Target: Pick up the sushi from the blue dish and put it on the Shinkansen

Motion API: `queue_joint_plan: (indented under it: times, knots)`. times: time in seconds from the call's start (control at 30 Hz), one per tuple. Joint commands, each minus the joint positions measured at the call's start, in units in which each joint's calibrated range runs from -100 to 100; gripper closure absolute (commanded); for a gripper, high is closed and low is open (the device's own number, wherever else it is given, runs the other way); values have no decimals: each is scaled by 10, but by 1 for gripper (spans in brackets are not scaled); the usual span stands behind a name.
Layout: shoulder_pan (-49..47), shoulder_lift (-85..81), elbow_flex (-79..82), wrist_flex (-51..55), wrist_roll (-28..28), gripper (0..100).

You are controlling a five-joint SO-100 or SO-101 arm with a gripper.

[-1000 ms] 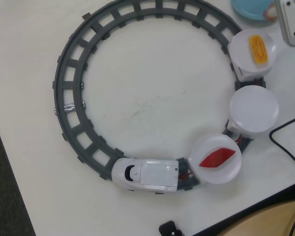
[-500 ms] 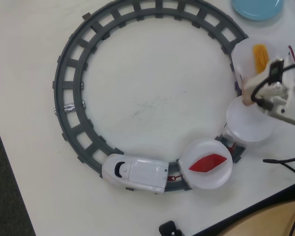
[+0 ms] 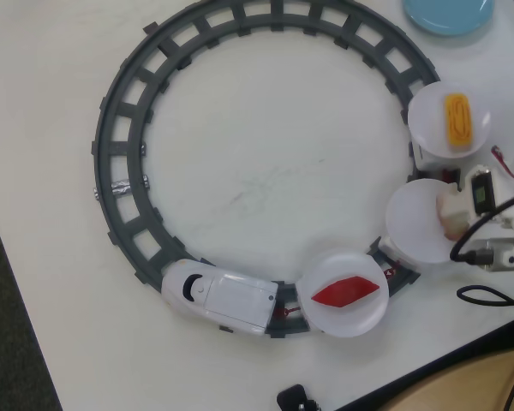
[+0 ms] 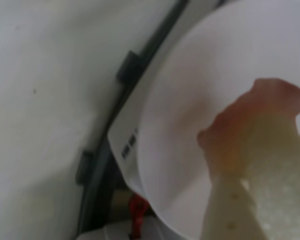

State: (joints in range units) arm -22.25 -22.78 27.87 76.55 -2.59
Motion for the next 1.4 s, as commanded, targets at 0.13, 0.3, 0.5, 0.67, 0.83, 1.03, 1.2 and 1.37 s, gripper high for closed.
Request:
queue_joint_plan:
  times: [0.13,0.3,0.5,0.67,0.83,1.03,1.2,1.37]
  knots:
    - [-19,51,46,-80,2,98]
    - [-19,88,45,-140,2,98]
    - [-26,120,44,-166,2,98]
    - [-49,129,36,-159,3,92]
    - [-73,121,32,-158,23,79]
    - [-34,78,-14,-145,19,70]
    - [3,36,-50,-118,19,69]
    - [42,-25,-73,-108,19,69]
